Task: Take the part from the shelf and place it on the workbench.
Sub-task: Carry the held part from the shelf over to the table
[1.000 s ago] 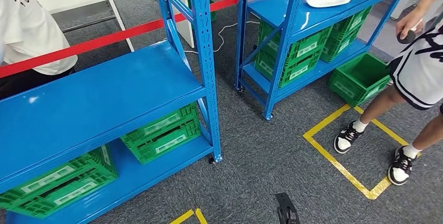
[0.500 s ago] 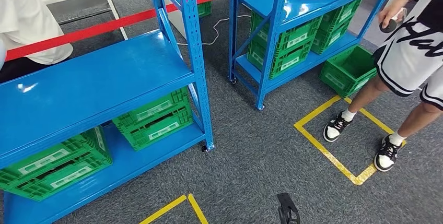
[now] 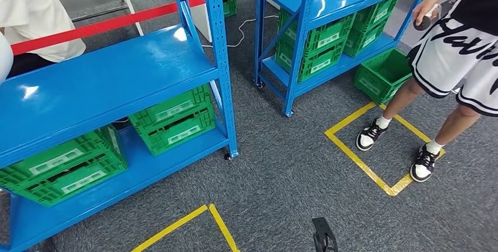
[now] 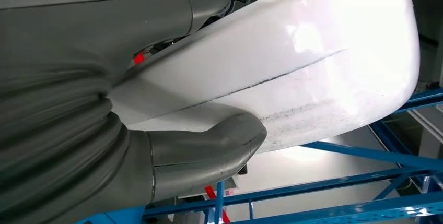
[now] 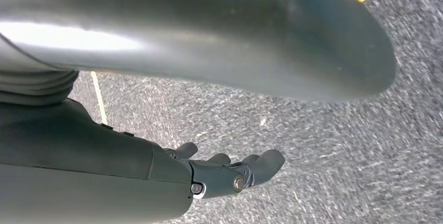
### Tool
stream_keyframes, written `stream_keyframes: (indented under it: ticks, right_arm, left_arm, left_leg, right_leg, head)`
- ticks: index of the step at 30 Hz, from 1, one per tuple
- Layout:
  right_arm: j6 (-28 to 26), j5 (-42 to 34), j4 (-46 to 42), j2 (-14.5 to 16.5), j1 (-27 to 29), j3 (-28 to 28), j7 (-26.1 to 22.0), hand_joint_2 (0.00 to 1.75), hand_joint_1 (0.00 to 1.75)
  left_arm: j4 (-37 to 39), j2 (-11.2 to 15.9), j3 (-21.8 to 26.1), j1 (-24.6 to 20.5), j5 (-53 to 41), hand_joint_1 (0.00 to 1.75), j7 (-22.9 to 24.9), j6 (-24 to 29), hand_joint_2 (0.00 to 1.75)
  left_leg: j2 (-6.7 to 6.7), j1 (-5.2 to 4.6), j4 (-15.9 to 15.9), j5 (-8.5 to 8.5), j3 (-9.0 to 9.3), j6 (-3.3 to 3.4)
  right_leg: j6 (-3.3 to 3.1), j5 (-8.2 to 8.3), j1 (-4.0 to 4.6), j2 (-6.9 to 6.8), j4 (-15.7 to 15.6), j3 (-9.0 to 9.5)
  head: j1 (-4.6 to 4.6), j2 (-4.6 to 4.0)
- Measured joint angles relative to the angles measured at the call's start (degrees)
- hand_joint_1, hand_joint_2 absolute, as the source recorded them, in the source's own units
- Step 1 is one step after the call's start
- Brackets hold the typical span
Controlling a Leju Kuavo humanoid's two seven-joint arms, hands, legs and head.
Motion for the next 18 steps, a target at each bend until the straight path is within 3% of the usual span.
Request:
stream_keyframes:
  ticks: [2,4,5,6,7,9,11,12,14,15,16,18]
  right_arm:
    - [0.05,0.02,0.0,0.03,0.05,-0.02,-0.01,0.0,0.0]
    - [0.14,0.22,0.0,0.06,0.06,-0.03,-0.07,0.0,0.0]
    - [0.2,0.4,0.0,0.05,0.04,-0.03,-0.1,0.0,0.0]
    - [0.29,0.64,0.0,0.04,0.02,-0.03,-0.14,0.0,0.0]
    - [0.41,0.85,0.0,0.04,-0.02,-0.03,-0.16,0.0,0.0]
    - [0.58,1.28,-0.01,0.03,-0.19,-0.02,-0.14,0.0,0.0]
    - [0.58,1.49,-0.03,0.0,-0.4,-0.02,-0.02,0.0,0.0]
    - [0.53,1.49,-0.04,-0.02,-0.44,-0.03,0.09,0.0,0.0]
    - [0.39,1.41,-0.03,0.03,-0.39,-0.02,0.27,0.0,0.0]
    - [0.31,1.38,-0.02,0.08,-0.42,-0.02,0.32,0.0,0.0]
    - [0.23,1.35,-0.01,0.12,-0.46,-0.01,0.33,0.0,0.0]
    - [0.12,1.16,0.0,0.15,-0.53,-0.02,0.35,0.0,0.0]
  left_arm:
    - [0.27,-0.13,-0.11,-0.12,0.01,1.75,-0.12,-0.05,1.75]
    - [0.44,-0.12,-0.17,-0.13,0.04,1.75,-0.19,-0.06,1.75]
    - [0.51,-0.01,-0.18,-0.04,0.09,1.75,-0.21,-0.06,1.75]
    - [0.57,0.2,-0.19,0.14,0.13,1.75,-0.24,-0.06,1.75]
    - [0.6,0.44,-0.19,0.35,0.17,1.75,-0.28,-0.06,1.75]
    - [0.56,1.06,-0.21,0.73,0.22,1.75,-0.45,-0.06,1.75]
    - [0.45,1.86,-0.22,0.87,0.29,1.75,-0.71,-0.1,1.75]
    - [0.43,2.15,-0.22,0.9,0.31,1.75,-0.8,-0.17,1.75]
    - [0.51,2.35,-0.23,0.92,0.27,1.75,-0.87,-0.4,1.75]
    - [0.6,2.36,-0.25,0.9,0.23,1.75,-0.87,-0.5,1.75]
    - [0.71,2.38,-0.27,0.85,0.19,1.75,-0.85,-0.57,1.75]
    - [1.0,2.37,-0.39,0.74,0.03,1.75,-0.79,-0.67,1.75]
  left_leg:
    - [0.19,0.2,-0.27,1.66,-1.35,0.86]
    - [0.2,0.07,-0.17,3.17,-3.15,1.25]
    - [0.2,-0.03,-0.07,3.89,-4.12,1.32]
    - [0.19,-0.12,0.06,4.59,-5.13,1.32]
    - [0.18,-0.22,0.22,5.23,-6.1,1.28]
    - [0.15,-0.36,0.62,6.39,-7.87,1.03]
    - [0.29,-0.44,0.89,7.41,-8.95,0.51]
    - [0.39,-0.41,0.84,7.91,-9.17,0.19]
    - [0.43,-0.34,0.39,8.95,-9.39,-0.47]
    - [0.28,-0.31,0.51,8.61,-9.73,-0.83]
    - [0.12,-0.27,1.47,7.16,-10.25,-1.19]
    - [-0.11,0.07,6.76,1.59,-11.68,-1.96]
  right_leg:
    - [0.29,-4.43,-0.01,0.0,3.44,-1.26]
    - [0.41,-9.86,0.11,0.0,10.58,-2.87]
    - [0.42,-10.95,0.16,0.0,13.64,-3.13]
    - [0.37,-10.77,0.23,0.0,15.29,-2.65]
    - [0.21,-9.64,0.29,0.0,14.94,-1.25]
    - [-0.51,-8.08,0.58,0.01,9.07,4.17]
    - [-1.17,-8.97,0.96,0.01,2.2,8.88]
    - [-1.4,-9.51,1.1,0.0,0.35,9.84]
    - [-1.77,-8.72,1.03,-0.08,-0.65,9.57]
    - [-2.01,-8.03,0.85,-0.19,-0.91,9.19]
    - [-2.27,-7.23,0.64,-0.32,-1.18,8.68]
    - [-2.53,-5.74,0.39,-0.5,-1.41,7.29]
  head:
    - [0.06,0.0]
    - [0.16,-0.01]
    - [0.18,-0.01]
    - [0.21,0.0]
    - [0.29,0.0]
    - [0.55,0.01]
    - [0.74,0.0]
    - [0.78,0.01]
    - [0.88,0.01]
    - [0.87,0.01]
    - [0.82,0.01]
    - [0.7,0.0]
